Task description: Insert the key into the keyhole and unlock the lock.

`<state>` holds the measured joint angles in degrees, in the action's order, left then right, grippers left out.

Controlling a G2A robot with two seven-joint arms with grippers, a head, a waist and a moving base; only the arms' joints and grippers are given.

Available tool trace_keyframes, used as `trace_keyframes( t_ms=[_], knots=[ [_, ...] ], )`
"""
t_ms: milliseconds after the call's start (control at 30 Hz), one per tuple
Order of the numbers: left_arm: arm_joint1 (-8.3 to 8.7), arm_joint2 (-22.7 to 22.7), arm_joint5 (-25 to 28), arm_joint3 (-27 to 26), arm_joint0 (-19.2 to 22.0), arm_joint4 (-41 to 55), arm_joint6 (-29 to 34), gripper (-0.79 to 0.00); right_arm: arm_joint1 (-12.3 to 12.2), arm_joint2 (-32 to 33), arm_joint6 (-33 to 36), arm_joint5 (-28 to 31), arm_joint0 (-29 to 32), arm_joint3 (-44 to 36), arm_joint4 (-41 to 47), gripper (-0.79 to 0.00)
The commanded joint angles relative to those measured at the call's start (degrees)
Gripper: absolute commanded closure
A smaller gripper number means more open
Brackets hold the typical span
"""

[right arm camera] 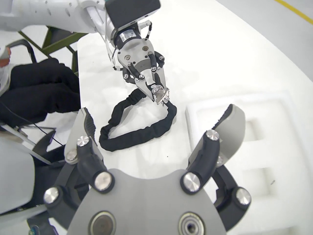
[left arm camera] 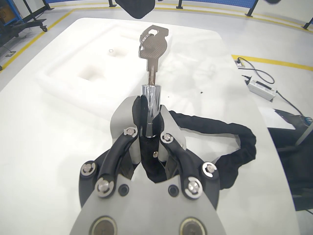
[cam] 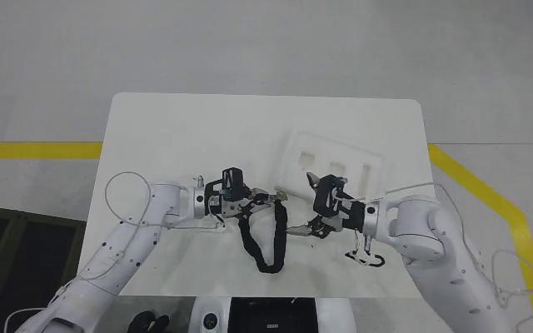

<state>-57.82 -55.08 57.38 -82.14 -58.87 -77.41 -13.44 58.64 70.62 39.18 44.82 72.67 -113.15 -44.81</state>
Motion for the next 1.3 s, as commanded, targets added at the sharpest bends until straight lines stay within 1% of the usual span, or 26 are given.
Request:
trace_keyframes(
  t_ms=[0,67,167,333,400,467,567,600,733,767,800,833,900,933,967,1000,1033,1200,1267],
  knots=[
    [-0.22,0.7,0.6,0.7,0.5,2.4,0.7,0.000,-0.1,-0.1,-1.8,3.5,-0.5,0.7,-2.4,-0.785],
    [-0.38,1.7,0.6,1.2,1.1,4.0,1.9,0.000,-0.1,-0.1,-3.2,5.2,-0.9,1.3,-4.2,-0.785],
    [-0.47,3.3,0.6,1.9,2.2,7.4,3.1,0.000,-0.1,-0.1,-3.2,5.2,-0.9,1.3,-4.2,-0.785],
    [-0.35,4.7,0.6,3.0,3.8,10.9,5.2,0.000,-0.1,-0.1,-3.2,5.2,-0.9,1.3,-4.2,-0.785],
    [-0.28,5.2,0.6,3.2,4.2,12.4,6.0,0.000,-0.1,0.1,-5.3,4.9,-0.7,1.0,-4.0,-0.785],
    [-0.15,5.9,0.6,3.4,4.6,13.7,7.3,0.000,-0.2,0.4,-6.2,7.1,-1.4,1.1,-6.3,-0.785],
    [0.14,7.2,0.6,3.6,5.5,16.4,9.2,0.000,-0.3,1.0,-10.2,12.3,-3.2,2.0,-10.0,-0.785],
    [0.28,7.5,0.6,3.7,5.9,17.2,9.8,0.000,-0.4,1.0,-11.3,13.2,-3.7,2.2,-11.7,-0.785],
    [0.88,8.9,0.6,3.6,6.9,20.6,11.8,0.000,-1.1,-2.0,-15.6,13.2,-6.3,1.9,-20.4,-0.785],
    [1.04,9.2,0.6,3.5,7.2,21.2,12.3,0.000,-1.3,-2.8,-17.1,13.2,-7.0,2.2,-22.3,-0.622],
    [1.19,9.6,0.6,3.4,7.5,21.8,12.7,0.000,-1.6,-3.5,-18.5,13.2,-7.7,2.5,-24.3,-0.533],
    [1.34,10.1,0.6,3.2,7.7,22.4,13.1,0.000,-1.8,-4.3,-19.9,13.2,-8.5,3.0,-26.1,-0.533],
    [1.60,11.0,0.6,2.9,8.2,23.6,13.8,0.000,-2.4,-5.7,-22.7,13.2,-10.1,4.0,-29.1,-0.579],
    [1.72,11.4,0.6,2.7,8.4,24.0,14.1,0.000,-2.7,-6.3,-23.9,13.2,-10.9,4.5,-30.6,-0.545],
    [1.83,11.8,0.6,2.7,8.6,24.4,14.3,0.000,-3.0,-6.7,-25.3,13.2,-11.6,5.1,-31.7,-0.486],
    [1.93,12.2,0.6,2.7,8.8,24.8,14.4,0.000,-3.3,-7.0,-26.4,13.2,-12.2,5.5,-32.9,-0.459],
    [2.04,12.5,0.6,2.7,9.1,25.2,14.4,0.000,-3.6,-7.4,-27.4,13.2,-12.8,5.9,-34.0,-0.391],
    [2.57,13.8,0.6,3.2,9.9,26.4,14.3,0.000,-5.2,-9.7,-30.6,13.2,-14.9,6.8,-38.6,-0.326],
    [2.79,14.2,0.6,3.2,10.2,26.7,14.2,0.000,-5.9,-10.5,-31.6,13.2,-15.6,7.0,-39.6,-0.336]
  ],
)
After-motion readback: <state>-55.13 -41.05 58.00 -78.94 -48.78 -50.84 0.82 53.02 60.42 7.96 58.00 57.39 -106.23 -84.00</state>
